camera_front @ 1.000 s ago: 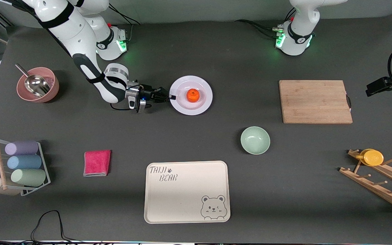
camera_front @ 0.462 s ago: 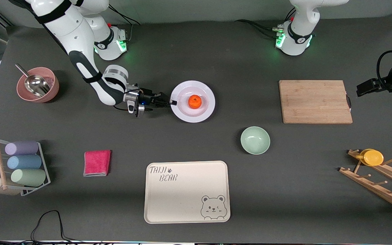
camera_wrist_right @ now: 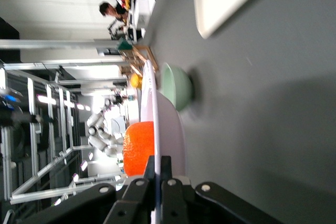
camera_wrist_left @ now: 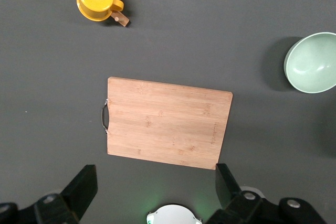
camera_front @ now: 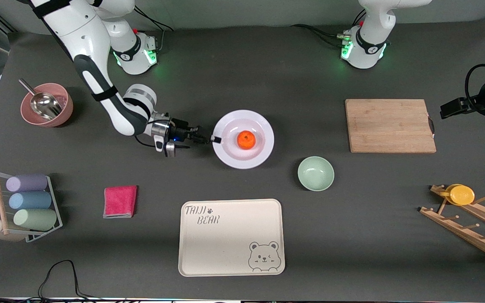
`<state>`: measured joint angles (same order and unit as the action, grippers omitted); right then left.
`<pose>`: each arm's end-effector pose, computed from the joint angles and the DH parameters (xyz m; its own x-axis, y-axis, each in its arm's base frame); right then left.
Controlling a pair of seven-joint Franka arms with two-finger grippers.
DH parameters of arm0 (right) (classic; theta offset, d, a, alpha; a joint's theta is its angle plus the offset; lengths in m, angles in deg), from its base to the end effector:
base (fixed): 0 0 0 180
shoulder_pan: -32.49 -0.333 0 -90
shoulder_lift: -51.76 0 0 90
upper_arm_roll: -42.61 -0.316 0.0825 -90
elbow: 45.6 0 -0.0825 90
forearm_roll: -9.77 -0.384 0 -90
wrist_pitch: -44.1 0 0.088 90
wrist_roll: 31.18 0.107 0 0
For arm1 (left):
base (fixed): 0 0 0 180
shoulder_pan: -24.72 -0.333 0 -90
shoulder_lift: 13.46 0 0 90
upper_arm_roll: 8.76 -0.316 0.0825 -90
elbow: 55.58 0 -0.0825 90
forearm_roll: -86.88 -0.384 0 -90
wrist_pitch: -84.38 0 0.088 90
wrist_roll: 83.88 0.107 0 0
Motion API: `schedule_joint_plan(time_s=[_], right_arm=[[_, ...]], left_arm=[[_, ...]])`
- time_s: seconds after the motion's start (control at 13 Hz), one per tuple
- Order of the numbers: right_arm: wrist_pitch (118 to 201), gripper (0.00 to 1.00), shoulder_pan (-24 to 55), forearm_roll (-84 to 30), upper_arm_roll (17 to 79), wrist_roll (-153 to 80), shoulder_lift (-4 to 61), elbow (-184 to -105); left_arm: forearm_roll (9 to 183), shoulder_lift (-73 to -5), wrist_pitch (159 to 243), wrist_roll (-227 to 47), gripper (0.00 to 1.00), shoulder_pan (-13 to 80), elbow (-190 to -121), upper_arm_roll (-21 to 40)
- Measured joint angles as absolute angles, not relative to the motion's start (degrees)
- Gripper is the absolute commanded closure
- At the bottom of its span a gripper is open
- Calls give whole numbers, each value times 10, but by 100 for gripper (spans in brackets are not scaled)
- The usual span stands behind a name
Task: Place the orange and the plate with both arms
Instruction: 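Slide the plate with the right gripper onto the bear tray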
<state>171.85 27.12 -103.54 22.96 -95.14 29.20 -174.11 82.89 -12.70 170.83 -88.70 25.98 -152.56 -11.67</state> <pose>0.4713 0.2560 0.2005 0.9717 -0.2355 -0.0177 -0.0815 -0.2640 -0.9611 0.5371 0.0234 0.5704 0.9797 0.1163 -0.1632 0.1039 -0.9912 -0.0825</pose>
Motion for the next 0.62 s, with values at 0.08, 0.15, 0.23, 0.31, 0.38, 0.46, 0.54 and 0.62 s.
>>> schedule_joint_plan(time_s=[0.08,0.15,0.23,0.31,0.38,0.46,0.54,0.62], right_arm=[[1731,100,271,-1017,235,-920,290,-1709],[1739,100,272,-994,242,-887,285,-1675],[1745,100,272,-970,251,-855,276,-1640],[1746,100,272,-945,261,-825,264,-1605],[1746,100,273,-920,272,-795,247,-1568],[1746,100,273,-895,280,-765,228,-1530],[1746,100,274,-866,288,-729,205,-1487],[1746,100,274,-834,295,-692,181,-1442]], left_arm=[[829,-127,1708,-887,0,260,-1526,-117],[829,-128,1708,-887,0,260,-1526,-117],[829,-129,1708,-887,0,260,-1526,-117],[829,-130,1708,-887,0,260,-1526,-117],[829,-131,1708,-887,0,260,-1526,-117],[829,-132,1708,-887,0,260,-1526,-117],[829,-133,1708,-887,0,260,-1526,-117],[829,-134,1708,-887,0,260,-1526,-117]])
